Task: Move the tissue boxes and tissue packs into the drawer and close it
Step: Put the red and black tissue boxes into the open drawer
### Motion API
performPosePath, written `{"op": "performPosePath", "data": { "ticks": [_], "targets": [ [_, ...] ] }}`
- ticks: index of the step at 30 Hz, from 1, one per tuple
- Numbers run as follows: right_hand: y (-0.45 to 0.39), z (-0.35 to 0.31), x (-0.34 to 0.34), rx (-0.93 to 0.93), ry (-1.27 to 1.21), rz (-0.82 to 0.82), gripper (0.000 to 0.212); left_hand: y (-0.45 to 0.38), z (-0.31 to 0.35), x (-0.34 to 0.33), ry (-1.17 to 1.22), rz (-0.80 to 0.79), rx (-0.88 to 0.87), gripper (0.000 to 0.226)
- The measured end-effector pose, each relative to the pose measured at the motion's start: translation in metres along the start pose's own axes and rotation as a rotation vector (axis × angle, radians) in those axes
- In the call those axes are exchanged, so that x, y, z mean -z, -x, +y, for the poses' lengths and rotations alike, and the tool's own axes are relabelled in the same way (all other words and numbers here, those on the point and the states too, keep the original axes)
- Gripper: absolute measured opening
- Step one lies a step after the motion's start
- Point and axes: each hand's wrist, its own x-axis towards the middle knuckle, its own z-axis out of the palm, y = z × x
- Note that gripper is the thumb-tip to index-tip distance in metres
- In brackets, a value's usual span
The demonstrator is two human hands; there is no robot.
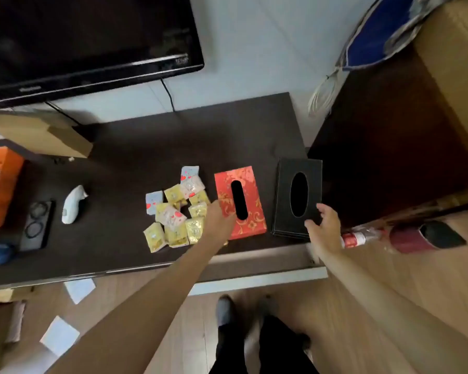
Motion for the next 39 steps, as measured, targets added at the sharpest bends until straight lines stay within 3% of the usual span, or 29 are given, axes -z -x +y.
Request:
{"op": "performPosePath", "data": {
  "ticks": [4, 8, 17, 24, 29, 34, 39],
  "targets": [
    [-0.05, -0.003, -0.004, -0.11, 0.064, 0.007, 0.07, -0.05, 0.001, -0.025, -0.067, 0.077, 0.134, 0.045],
    [-0.083, 0.009, -0.01, -0.177, 0.031, -0.103, 0.068, -0.074, -0.013, -0.046, -0.07, 0.108, 0.232, 0.059],
    [-0.107, 0.016, -0.012, -0.199, 0.194, -0.036, 0.048, -0.097, -0.013, -0.034, -0.057, 0.099, 0.326, 0.035],
    [-0.065, 0.035, 0.024, -0.063, 0.142, 0.01, 0.035, -0.028, -0.016, -0.045, -0.137, 0.204, 0.031, 0.027],
    [-0.016, 0.061, 0.033, -0.006, -0.034, 0.076, 0.042, 0.036, -0.061, -0.066, 0.037, 0.289, 0.008, 0.029],
    [0.007, 0.076, 0.013, -0.017, -0.202, 0.134, 0.042, 0.063, -0.092, -0.085, 0.208, 0.349, 0.057, 0.053],
    [0.018, 0.09, -0.013, -0.019, -0.276, 0.165, 0.055, 0.07, -0.1, -0.096, 0.261, 0.385, 0.081, 0.043]
  ]
}}
